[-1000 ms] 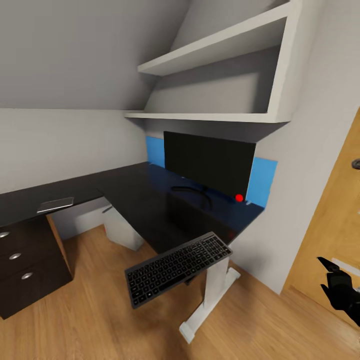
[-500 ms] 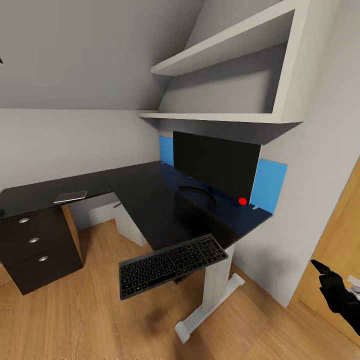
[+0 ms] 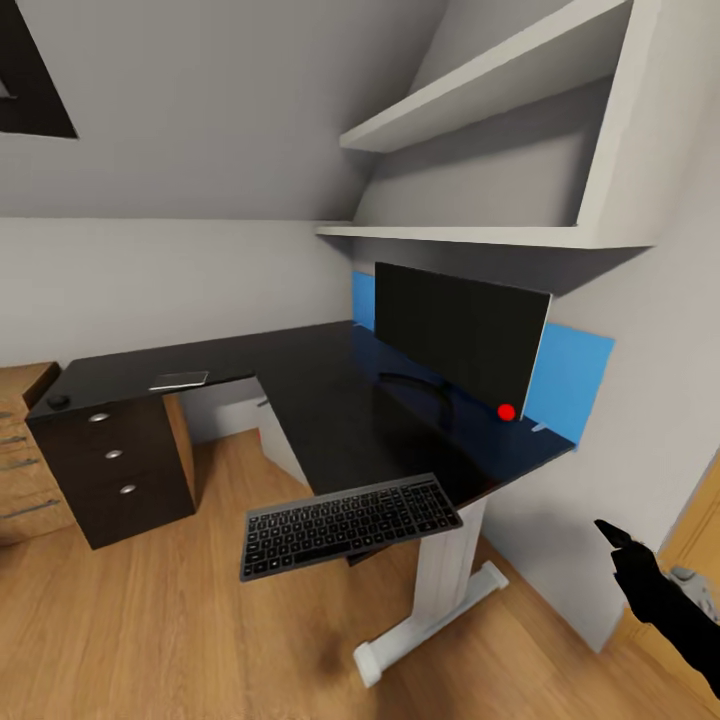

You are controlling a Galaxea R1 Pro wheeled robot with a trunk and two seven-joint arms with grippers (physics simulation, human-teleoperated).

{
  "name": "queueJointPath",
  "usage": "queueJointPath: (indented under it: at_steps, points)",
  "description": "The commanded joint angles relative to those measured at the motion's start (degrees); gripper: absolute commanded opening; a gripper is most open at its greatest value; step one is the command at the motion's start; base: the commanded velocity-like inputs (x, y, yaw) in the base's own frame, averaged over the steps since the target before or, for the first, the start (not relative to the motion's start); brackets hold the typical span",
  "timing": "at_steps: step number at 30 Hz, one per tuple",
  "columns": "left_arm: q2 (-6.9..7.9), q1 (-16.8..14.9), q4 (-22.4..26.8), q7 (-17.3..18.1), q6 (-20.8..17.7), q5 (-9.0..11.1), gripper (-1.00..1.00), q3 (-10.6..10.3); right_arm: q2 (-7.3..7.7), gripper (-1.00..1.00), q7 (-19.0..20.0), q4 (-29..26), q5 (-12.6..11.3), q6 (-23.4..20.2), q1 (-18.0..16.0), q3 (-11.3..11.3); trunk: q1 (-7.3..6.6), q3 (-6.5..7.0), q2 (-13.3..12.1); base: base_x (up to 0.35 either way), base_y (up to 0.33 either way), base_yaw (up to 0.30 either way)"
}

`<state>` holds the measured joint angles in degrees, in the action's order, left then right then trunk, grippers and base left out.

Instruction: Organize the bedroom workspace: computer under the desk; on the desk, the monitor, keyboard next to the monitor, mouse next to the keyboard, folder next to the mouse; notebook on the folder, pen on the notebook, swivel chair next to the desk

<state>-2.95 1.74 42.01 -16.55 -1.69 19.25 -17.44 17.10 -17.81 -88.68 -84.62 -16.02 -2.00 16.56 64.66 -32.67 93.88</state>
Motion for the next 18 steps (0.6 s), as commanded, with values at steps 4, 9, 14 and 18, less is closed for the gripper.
queueJointPath:
  at_steps: [4, 9, 14, 18]
  points:
    - [0.05, 0.01, 0.09, -0.42, -0.21, 0.50, 1.00, -0.23, -0.04, 1.00, -0.40, -0.13, 1.45, -0.16, -0.02, -1.90, 0.00, -0.05, 0.03, -0.025, -0.029, 0.277]
    - [0.05, 0.02, 0.09, -0.42, -0.25, 0.53, 1.00, -0.23, -0.19, 1.00, -0.38, -0.14, 1.56, -0.15, -0.02, -2.20, 0.00, -0.05, 0.03, -0.187, -0.183, 0.277]
    - [0.05, 0.02, 0.09, -0.42, -0.25, 0.53, 1.00, -0.23, -0.25, 1.00, -0.38, -0.17, 1.57, -0.15, -0.02, -2.23, 0.00, -0.05, 0.03, -0.250, -0.237, 0.277]
    - [0.05, -0.01, 0.09, -0.42, -0.25, 0.53, 1.00, -0.23, -0.31, 1.00, -0.33, -0.18, 1.57, -0.15, -0.02, -2.29, 0.00, -0.05, 0.03, -0.255, -0.240, 0.277]
